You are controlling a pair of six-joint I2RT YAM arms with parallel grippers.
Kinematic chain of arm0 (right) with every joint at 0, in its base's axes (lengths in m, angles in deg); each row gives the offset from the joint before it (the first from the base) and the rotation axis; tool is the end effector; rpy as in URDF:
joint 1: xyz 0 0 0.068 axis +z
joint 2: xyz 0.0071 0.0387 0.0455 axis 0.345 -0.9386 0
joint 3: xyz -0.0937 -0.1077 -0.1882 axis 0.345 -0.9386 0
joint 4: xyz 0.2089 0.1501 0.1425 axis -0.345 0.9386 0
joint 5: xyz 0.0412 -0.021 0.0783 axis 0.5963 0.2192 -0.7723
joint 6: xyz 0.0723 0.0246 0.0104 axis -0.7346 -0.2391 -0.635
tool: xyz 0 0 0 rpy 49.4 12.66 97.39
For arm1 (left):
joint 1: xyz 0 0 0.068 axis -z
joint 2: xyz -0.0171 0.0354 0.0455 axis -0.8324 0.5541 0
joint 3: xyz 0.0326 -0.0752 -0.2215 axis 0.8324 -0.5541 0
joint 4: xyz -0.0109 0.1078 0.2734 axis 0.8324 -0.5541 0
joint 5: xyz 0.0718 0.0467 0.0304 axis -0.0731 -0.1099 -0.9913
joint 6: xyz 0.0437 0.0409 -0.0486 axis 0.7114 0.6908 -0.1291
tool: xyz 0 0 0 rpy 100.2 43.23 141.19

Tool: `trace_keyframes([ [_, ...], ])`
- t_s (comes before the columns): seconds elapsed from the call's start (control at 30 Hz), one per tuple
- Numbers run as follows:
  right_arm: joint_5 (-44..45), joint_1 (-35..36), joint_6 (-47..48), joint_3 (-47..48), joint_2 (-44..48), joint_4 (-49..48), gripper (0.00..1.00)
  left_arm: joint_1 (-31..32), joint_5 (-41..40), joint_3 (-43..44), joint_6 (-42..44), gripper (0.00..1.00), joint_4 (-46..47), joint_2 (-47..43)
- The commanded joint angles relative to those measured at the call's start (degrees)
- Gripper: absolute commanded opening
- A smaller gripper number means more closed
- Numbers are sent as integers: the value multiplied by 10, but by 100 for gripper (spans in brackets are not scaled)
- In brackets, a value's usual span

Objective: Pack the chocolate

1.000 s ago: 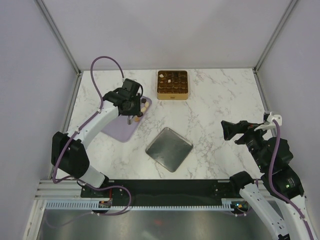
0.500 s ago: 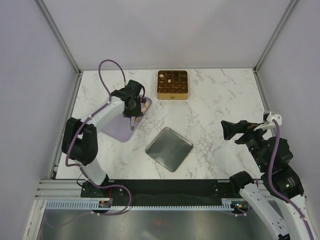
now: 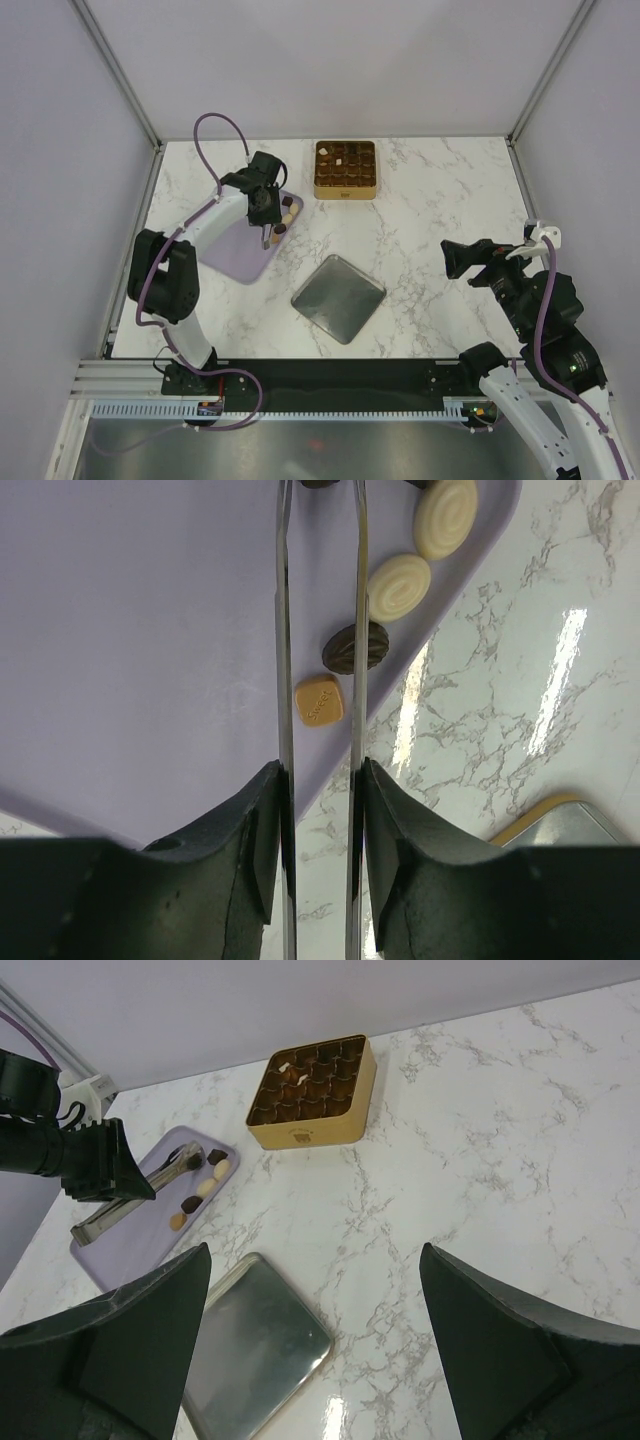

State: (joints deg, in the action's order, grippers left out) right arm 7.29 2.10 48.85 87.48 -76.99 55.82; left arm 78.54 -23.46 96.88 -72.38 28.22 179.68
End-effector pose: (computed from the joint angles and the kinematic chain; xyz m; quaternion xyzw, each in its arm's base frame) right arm 0.1559 0.0529 0.3641 0.0589 0.7398 0.2053 0.6381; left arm 0.3842 -0.1427 0.1642 -0.0431 0.9652 -0.0064 0.2578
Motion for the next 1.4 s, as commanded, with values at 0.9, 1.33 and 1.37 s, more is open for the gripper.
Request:
trace_keyframes([
  [0.9,7,3,-2,-5,6,-23,94,80,49,230,49,38,-10,-1],
  [1.33,14,2,11,0,-11,-24,94,105,89,392,79,38,30,169],
  [1.37,15,2,12,1,-14,-24,94,105,90,396,84,39,34,176],
])
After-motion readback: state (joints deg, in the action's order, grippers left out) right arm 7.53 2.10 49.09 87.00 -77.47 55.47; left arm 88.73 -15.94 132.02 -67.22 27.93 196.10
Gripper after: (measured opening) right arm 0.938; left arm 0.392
